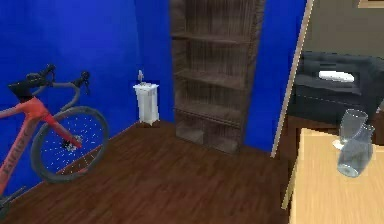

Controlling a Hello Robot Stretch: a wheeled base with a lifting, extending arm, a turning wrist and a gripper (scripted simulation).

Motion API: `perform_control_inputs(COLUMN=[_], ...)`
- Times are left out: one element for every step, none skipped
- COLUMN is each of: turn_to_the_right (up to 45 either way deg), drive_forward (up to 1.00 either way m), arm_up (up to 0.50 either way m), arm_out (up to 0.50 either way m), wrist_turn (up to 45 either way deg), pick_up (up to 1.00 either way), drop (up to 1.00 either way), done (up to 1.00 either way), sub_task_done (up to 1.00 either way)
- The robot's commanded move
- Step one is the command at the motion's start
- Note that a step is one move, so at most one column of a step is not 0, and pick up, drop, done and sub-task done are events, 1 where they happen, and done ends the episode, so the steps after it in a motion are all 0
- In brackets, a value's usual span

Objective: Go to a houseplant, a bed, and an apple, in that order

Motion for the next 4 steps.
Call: perform_control_inputs(turn_to_the_right=[0.0, 27.0, 3.0, 0.0], drive_forward=[0.4, 0.0, 0.0, 1.0], arm_up=[0.0, 0.0, 0.0, 0.0], arm_out=[0.0, 0.0, 0.0, 0.0], wrist_turn=[0.0, 0.0, 0.0, 0.0], pick_up=[0.0, 0.0, 0.0, 0.0], drop=[0.0, 0.0, 0.0, 0.0], done=[0.0, 0.0, 0.0, 0.0], sub_task_done=[0.0, 0.0, 0.0, 0.0])
